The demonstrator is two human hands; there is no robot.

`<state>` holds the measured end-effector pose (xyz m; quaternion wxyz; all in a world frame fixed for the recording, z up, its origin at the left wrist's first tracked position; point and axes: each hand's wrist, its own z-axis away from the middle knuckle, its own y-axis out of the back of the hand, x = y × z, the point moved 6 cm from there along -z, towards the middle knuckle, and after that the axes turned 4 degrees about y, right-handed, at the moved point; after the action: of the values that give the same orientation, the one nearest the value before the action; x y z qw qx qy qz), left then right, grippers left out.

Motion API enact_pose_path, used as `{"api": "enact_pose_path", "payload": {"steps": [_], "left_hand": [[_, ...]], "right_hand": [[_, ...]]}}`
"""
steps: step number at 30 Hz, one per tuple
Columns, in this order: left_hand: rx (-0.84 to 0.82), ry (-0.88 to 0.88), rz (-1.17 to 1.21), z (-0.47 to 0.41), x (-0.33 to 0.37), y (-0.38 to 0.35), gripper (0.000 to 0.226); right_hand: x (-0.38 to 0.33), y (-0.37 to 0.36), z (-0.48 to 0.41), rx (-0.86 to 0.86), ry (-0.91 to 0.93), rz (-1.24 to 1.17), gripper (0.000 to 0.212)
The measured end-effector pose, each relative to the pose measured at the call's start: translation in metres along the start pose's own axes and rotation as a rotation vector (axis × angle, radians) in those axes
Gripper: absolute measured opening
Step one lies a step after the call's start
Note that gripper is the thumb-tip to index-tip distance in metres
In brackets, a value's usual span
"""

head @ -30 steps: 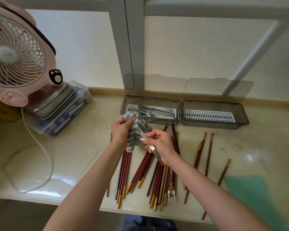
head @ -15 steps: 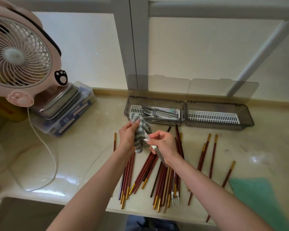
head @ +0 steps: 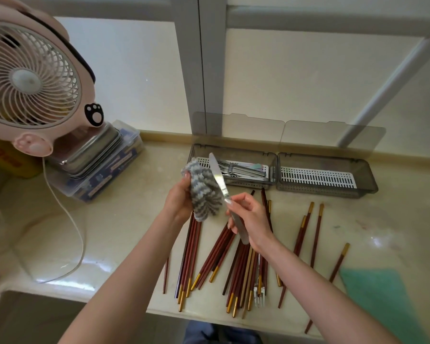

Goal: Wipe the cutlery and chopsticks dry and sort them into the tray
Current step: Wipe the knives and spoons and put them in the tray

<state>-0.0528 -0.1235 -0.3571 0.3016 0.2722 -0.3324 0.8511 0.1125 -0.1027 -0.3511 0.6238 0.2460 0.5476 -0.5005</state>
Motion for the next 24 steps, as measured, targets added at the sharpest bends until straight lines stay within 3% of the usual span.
{"api": "enact_pose_path", "payload": {"steps": [2, 7, 12, 16, 21, 24], "left_hand": [[-0.056, 0.041, 0.017, 0.004, -0.005, -0.001, 0.029], [-0.202, -0.021, -0.246, 0.014, -0.021, -0.020, 0.021], [-0.083, -0.063, -0.181, 0.013, -0.017, -0.020, 0.013], [0.058, -0.054, -0.134, 0.003, -0.007, -0.010, 0.028], [0.146, -0.056, -0.101, -0.010, 0.013, -0.001, 0.033], [0.177, -0.061, -0.052, -0.019, 0.022, 0.005, 0.047]], "right_hand": [[-0.003, 0.000, -0.001, 0.022, 0.035, -0.050, 0.008], [-0.002, -0.007, -0.007, 0.057, -0.013, -0.070, 0.012], [0.002, -0.013, -0.003, 0.021, -0.027, -0.010, 0.011], [0.003, -0.014, 0.003, 0.016, -0.032, 0.018, 0.008], [0.001, -0.015, 0.007, -0.018, -0.046, 0.006, 0.011], [-0.001, -0.010, 0.009, -0.023, -0.033, 0.021, 0.013]]}}
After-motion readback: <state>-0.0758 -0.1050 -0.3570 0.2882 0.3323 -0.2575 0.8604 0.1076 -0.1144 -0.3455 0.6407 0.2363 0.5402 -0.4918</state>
